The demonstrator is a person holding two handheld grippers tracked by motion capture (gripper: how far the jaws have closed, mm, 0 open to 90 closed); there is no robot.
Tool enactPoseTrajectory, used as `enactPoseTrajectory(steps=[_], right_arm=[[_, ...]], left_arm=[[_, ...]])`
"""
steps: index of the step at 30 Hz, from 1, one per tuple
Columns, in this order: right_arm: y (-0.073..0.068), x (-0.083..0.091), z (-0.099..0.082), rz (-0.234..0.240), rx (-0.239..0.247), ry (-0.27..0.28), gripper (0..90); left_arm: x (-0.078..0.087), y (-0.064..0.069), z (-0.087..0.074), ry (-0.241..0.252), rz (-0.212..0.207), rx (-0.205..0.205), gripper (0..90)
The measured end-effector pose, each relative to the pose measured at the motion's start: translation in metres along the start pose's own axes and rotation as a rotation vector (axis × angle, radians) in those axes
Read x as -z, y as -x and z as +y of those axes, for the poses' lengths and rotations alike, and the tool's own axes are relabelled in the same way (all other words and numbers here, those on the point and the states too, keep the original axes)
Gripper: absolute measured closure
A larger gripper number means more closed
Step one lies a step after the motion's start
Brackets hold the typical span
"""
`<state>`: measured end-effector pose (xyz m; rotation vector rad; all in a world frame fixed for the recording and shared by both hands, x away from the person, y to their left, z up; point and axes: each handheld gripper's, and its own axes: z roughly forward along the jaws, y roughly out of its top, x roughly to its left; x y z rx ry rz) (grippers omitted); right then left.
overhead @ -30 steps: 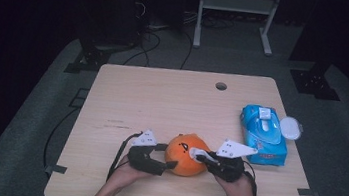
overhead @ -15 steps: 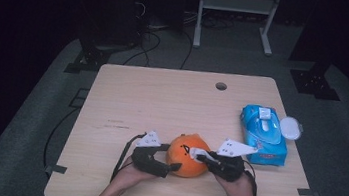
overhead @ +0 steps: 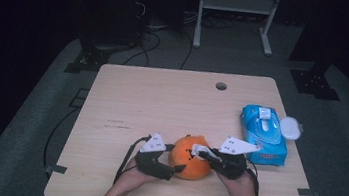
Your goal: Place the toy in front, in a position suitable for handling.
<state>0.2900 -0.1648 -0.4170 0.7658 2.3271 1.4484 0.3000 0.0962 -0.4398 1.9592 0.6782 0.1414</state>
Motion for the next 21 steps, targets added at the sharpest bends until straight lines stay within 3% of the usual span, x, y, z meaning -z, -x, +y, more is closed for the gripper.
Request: enactPoseTrajectory(steps=[1, 2, 5, 8, 10, 12, 14, 15, 16, 17, 21], right_arm=[[-0.003, -0.001, 0.0, 0.012, 0.006, 0.001, 81.8], [-0.01, -0.001, 0.002, 0.031, 0.013, -0.002, 81.9], [-0.024, -0.005, 0.011, 0.066, 0.048, 0.006, 81.8], [-0.026, -0.006, 0.019, 0.048, 0.085, 0.015, 81.8], [-0.02, -0.003, 0.018, 0.026, 0.076, 0.016, 81.8], [-0.01, 0.0, 0.013, -0.004, 0.056, 0.003, 81.8], [-0.005, 0.002, 0.007, -0.008, 0.04, -0.009, 81.8], [-0.004, 0.002, 0.004, -0.009, 0.038, -0.015, 81.9], [-0.005, 0.003, 0.002, -0.001, 0.033, -0.017, 81.9], [-0.007, 0.004, 0.003, 0.0, 0.035, -0.018, 81.9], [-0.028, 0.003, 0.013, 0.061, 0.071, 0.009, 81.9]], left_arm=[[-0.002, 0.0, 0.0, -0.014, 0.0, 0.02, 12.1], [-0.003, 0.001, -0.001, -0.012, 0.013, 0.004, 16.2], [-0.002, 0.011, 0.0, -0.01, 0.049, -0.122, 31.2], [-0.002, 0.024, 0.002, -0.035, 0.065, -0.258, 36.1], [-0.002, 0.027, 0.002, -0.036, 0.061, -0.288, 36.0], [-0.002, 0.023, 0.002, -0.02, 0.046, -0.243, 31.1], [-0.004, 0.018, 0.002, -0.013, 0.049, -0.141, 16.8], [-0.008, 0.014, 0.001, -0.042, 0.049, -0.063, 7.5], [-0.011, 0.011, 0.0, -0.05, 0.025, -0.02, 4.5], [-0.012, 0.01, -0.002, -0.059, -0.003, -0.003, 7.2], [-0.01, 0.022, 0.002, -0.049, 0.046, -0.128, 24.0]])
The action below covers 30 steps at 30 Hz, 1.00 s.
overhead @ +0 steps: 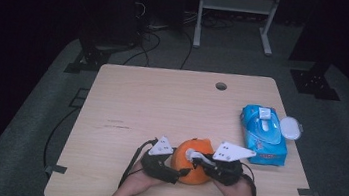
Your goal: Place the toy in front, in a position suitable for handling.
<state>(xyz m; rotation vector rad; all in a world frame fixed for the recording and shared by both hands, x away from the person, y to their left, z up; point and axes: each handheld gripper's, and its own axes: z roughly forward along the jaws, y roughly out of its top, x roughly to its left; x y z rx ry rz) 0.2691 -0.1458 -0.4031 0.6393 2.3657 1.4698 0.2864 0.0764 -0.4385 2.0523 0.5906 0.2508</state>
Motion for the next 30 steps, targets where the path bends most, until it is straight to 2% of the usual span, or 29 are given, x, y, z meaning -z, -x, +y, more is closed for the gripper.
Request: enactPoseTrajectory(steps=[2, 4, 5, 6, 8, 10, 12, 14, 15, 16, 17, 19, 21, 23, 24, 25, 26, 27, 28, 29, 30], right_arm=[[-0.008, -0.005, 0.006, 0.016, 0.044, 0.0, 81.9], [-0.009, -0.007, 0.01, -0.004, 0.069, -0.004, 81.9], [-0.005, -0.005, 0.01, -0.022, 0.061, -0.005, 81.9], [0.001, -0.002, 0.008, -0.048, 0.057, -0.007, 81.9], [0.012, 0.004, 0.002, -0.092, 0.028, -0.019, 81.9], [0.017, 0.008, -0.004, -0.093, 0.003, -0.023, 81.9], [0.011, 0.009, -0.008, -0.057, -0.012, -0.018, 81.9], [0.0, 0.003, -0.005, 0.015, -0.011, -0.009, 81.9], [-0.004, -0.001, -0.004, 0.036, -0.002, -0.013, 81.9], [-0.009, -0.005, 0.0, 0.029, 0.034, -0.022, 81.9], [-0.01, -0.007, 0.002, 0.018, 0.046, -0.025, 81.9], [-0.001, -0.005, 0.003, -0.014, 0.029, -0.013, 81.9], [0.012, 0.0, -0.001, -0.082, 0.021, -0.024, 81.9], [0.022, 0.005, -0.01, -0.088, -0.025, -0.026, 81.9], [0.021, 0.006, -0.012, -0.086, -0.034, -0.028, 82.0], [0.018, 0.005, -0.012, -0.085, -0.026, -0.029, 82.0], [0.014, 0.003, -0.011, -0.065, -0.027, -0.024, 82.0], [0.009, 0.001, -0.009, -0.038, -0.029, -0.017, 82.0], [0.003, -0.002, -0.006, -0.027, -0.013, -0.02, 82.0], [0.0, -0.005, -0.003, -0.026, 0.015, -0.02, 82.0], [0.0, -0.006, -0.001, -0.027, 0.021, -0.021, 82.0]], left_arm=[[0.001, 0.008, 0.002, -0.01, 0.027, -0.102, 29.2], [0.004, 0.008, 0.004, -0.018, 0.039, -0.146, 31.8], [0.006, 0.006, 0.004, -0.02, 0.038, -0.153, 32.7], [0.008, 0.004, 0.003, -0.021, 0.037, -0.149, 32.9], [0.009, -0.003, 0.001, -0.009, 0.03, -0.107, 32.8], [0.009, -0.008, 0.0, -0.005, 0.021, -0.073, 31.1], [0.007, -0.008, 0.0, -0.003, 0.022, -0.068, 29.9], [0.006, -0.006, 0.0, -0.001, 0.027, -0.076, 31.3], [0.006, -0.005, 0.0, -0.012, 0.036, -0.097, 32.3], [0.007, -0.004, 0.0, -0.017, 0.038, -0.103, 33.2], [0.008, -0.005, -0.001, -0.013, 0.037, -0.099, 33.9], [0.009, -0.008, -0.003, -0.013, 0.032, -0.095, 34.3], [0.009, -0.01, -0.005, -0.004, 0.019, -0.075, 34.2], [0.009, -0.01, -0.003, -0.004, -0.012, -0.045, 29.4], [0.008, -0.011, 0.0, -0.01, -0.03, -0.013, 23.6], [0.008, -0.011, 0.003, -0.011, -0.03, 0.008, 18.3], [0.008, -0.01, 0.003, -0.004, -0.029, 0.017, 17.8], [0.008, -0.009, 0.003, -0.012, -0.021, 0.007, 18.1], [0.008, -0.009, 0.001, -0.017, -0.009, -0.015, 22.0], [0.009, -0.01, -0.001, -0.016, -0.003, -0.019, 25.8], [0.01, -0.012, -0.003, -0.017, -0.001, -0.013, 28.6]])
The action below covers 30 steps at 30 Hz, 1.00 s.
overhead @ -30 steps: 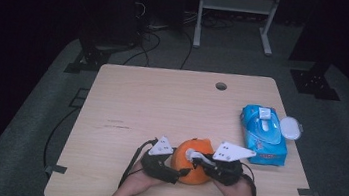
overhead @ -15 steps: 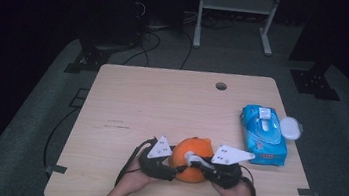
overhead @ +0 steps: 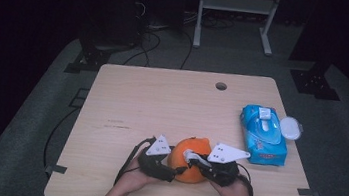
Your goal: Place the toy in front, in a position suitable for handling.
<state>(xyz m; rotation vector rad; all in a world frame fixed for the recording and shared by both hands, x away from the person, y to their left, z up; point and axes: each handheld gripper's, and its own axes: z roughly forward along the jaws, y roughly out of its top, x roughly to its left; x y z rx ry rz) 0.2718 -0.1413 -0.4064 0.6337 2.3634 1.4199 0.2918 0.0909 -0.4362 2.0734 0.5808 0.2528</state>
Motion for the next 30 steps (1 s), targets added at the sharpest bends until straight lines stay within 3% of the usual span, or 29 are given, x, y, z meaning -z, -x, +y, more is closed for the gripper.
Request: enactPoseTrajectory(steps=[2, 4, 6, 9, 10, 12, 14, 19, 23, 26, 28, 30], right_arm=[[0.008, 0.001, 0.0, -0.025, -0.008, 0.003, 82.0], [0.021, 0.005, -0.007, -0.083, -0.028, -0.008, 82.0], [0.03, 0.009, -0.014, -0.085, -0.076, -0.013, 82.0], [0.021, 0.008, -0.014, -0.06, -0.074, -0.003, 82.0], [0.014, 0.004, -0.012, -0.022, -0.072, 0.007, 82.0], [0.004, -0.002, -0.007, 0.007, -0.04, 0.009, 82.0], [0.004, -0.004, -0.003, -0.009, -0.019, 0.004, 82.0], [0.029, 0.004, -0.02, -0.057, -0.111, -0.008, 82.0], [0.021, 0.005, -0.019, -0.071, -0.077, -0.009, 82.0], [0.007, 0.002, -0.013, -0.039, -0.034, 0.001, 82.0], [0.003, 0.001, -0.009, -0.052, -0.001, -0.006, 82.0], [0.011, 0.004, -0.01, -0.057, -0.039, -0.002, 82.0]], left_arm=[[0.002, -0.004, -0.003, -0.011, 0.003, -0.006, 31.3], [0.003, -0.008, -0.006, -0.005, -0.007, 0.008, 31.5], [0.004, -0.009, -0.003, 0.017, -0.014, 0.035, 25.2], [0.01, -0.006, 0.005, 0.09, -0.003, 0.054, 14.7], [0.01, -0.005, 0.006, 0.088, -0.007, 0.045, 16.4], [0.008, -0.001, 0.004, 0.048, 0.035, -0.017, 23.8], [0.009, -0.006, -0.001, 0.057, 0.021, 0.008, 27.6], [0.009, -0.011, -0.007, 0.053, 0.022, 0.009, 30.7], [0.009, -0.009, -0.009, 0.029, 0.036, -0.016, 32.0], [0.011, -0.012, -0.013, 0.027, 0.032, -0.005, 32.3], [0.012, -0.014, -0.014, 0.03, 0.025, 0.005, 32.5], [0.013, -0.016, -0.015, 0.031, 0.024, 0.012, 32.6]])
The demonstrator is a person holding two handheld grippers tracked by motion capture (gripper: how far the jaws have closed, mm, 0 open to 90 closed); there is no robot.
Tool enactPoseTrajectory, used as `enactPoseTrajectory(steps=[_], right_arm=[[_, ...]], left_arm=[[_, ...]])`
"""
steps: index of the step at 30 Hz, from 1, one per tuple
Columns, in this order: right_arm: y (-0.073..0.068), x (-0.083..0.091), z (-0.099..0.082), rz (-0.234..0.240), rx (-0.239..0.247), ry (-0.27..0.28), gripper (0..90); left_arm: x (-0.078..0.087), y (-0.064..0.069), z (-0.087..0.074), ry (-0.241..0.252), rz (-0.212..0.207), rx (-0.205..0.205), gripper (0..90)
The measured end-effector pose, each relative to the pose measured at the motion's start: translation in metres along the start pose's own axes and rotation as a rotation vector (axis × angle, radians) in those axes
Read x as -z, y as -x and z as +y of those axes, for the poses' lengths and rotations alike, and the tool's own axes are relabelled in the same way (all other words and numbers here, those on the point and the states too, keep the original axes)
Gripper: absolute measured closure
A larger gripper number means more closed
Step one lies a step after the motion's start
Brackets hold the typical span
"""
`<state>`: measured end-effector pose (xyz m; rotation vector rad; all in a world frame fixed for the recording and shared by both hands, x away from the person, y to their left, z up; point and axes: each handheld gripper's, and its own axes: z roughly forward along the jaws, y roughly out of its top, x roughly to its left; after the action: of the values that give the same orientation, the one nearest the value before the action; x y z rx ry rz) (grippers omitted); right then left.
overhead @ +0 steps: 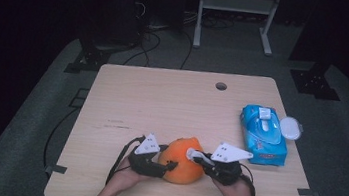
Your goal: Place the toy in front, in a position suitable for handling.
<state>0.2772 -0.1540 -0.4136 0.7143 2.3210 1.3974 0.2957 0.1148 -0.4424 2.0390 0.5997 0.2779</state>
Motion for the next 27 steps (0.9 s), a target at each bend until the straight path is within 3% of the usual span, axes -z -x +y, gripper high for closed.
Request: enactPoseTrajectory(steps=[4, 6, 8, 11, 13, 17, 21, 24, 27], right_arm=[[0.016, 0.005, -0.01, -0.024, -0.061, -0.012, 82.0], [0.012, 0.006, -0.009, -0.017, -0.055, -0.012, 82.0], [0.0, 0.002, -0.004, 0.023, -0.029, 0.007, 81.9], [-0.009, -0.002, 0.001, 0.024, 0.017, 0.003, 81.9], [-0.004, 0.0, 0.001, 0.01, 0.003, 0.005, 81.9], [0.02, 0.007, -0.011, -0.033, -0.081, -0.001, 81.9], [0.01, 0.005, -0.008, 0.03, -0.08, 0.027, 81.9], [-0.001, -0.003, 0.001, 0.038, -0.016, 0.027, 81.8], [0.009, -0.004, -0.004, 0.02, -0.06, 0.019, 81.9]], left_arm=[[-0.001, -0.002, 0.0, 0.003, -0.008, 0.008, 32.6], [-0.002, -0.002, 0.0, 0.003, -0.004, 0.012, 32.6], [-0.002, -0.003, -0.001, 0.006, -0.003, 0.019, 32.7], [0.001, -0.006, -0.003, 0.004, -0.008, 0.029, 32.8], [0.003, -0.008, -0.004, 0.002, -0.014, 0.031, 33.1], [0.003, -0.01, -0.005, 0.006, -0.023, 0.04, 33.3], [-0.001, -0.008, -0.004, 0.008, -0.018, 0.037, 33.5], [0.001, -0.009, -0.005, 0.01, -0.016, 0.045, 33.5], [0.002, -0.01, -0.007, 0.017, -0.022, 0.051, 33.5]])
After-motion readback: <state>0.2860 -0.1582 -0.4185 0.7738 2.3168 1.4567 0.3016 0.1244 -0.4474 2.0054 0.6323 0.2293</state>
